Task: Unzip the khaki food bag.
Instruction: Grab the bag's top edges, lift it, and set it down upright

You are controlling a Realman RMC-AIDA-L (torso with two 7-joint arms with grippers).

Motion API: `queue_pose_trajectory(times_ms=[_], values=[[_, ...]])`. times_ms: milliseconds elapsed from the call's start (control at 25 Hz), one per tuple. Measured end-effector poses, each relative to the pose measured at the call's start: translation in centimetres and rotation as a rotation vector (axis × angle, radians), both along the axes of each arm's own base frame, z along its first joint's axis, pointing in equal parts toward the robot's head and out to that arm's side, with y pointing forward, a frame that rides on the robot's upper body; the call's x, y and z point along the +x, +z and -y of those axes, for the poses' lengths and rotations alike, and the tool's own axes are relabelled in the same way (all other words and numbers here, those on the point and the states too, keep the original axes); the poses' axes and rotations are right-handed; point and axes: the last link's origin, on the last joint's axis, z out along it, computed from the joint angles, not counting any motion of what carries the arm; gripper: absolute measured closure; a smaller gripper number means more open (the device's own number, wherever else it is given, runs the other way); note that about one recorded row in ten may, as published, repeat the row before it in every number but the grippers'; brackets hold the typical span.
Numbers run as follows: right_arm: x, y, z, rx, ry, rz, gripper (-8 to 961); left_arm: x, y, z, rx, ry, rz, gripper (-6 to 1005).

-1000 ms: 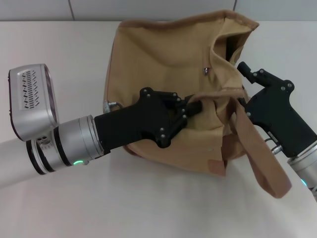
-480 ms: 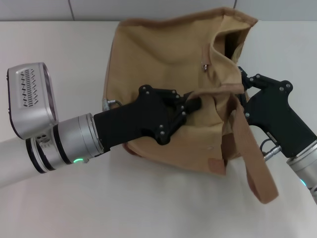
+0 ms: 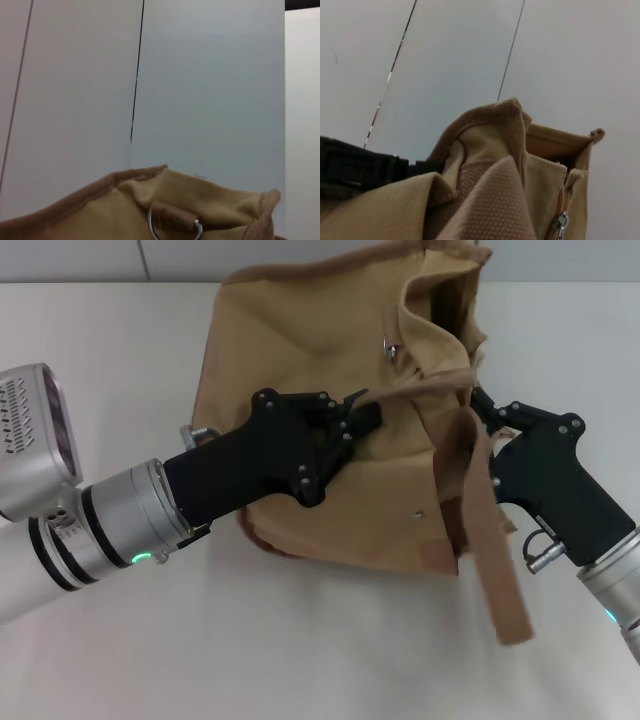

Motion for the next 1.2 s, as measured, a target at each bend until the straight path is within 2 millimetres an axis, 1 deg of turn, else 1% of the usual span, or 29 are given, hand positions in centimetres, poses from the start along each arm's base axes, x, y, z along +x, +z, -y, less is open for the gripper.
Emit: queue_pose_trajectory(times_ms=[200, 440, 680, 800, 840, 1200], values=[[0.2, 0.0, 0.1, 0.001, -0.006, 0.005, 939, 0.1, 0.3, 0.4, 0.0, -0.016, 0.027, 899], [0.5, 0.1, 0.1, 0.003, -0.015, 0.01, 939, -0.4, 1.8, 1.2, 0.043, -0.021, 0.093, 897], [0.6, 0.0, 0.1, 0.0, -0.024, 0.015, 939, -0.5, 2.0, 1.3, 0.053, -0.014, 0.109, 895], [0.7, -0.1, 0.1, -0.006, -0.033, 0.023, 939, -0.8, 2.5, 1.3, 0.085, 0.018, 0.144, 894], [0.8, -0.1, 0.1, -0.007, -0.036, 0.027, 939, -1.2, 3.0, 1.4, 0.117, 0.052, 0.177, 893], [1.0, -0.2, 0.0, -0.01, -0.042, 0.037, 940, -2.0, 3.7, 1.4, 0.201, 0.166, 0.265, 890]])
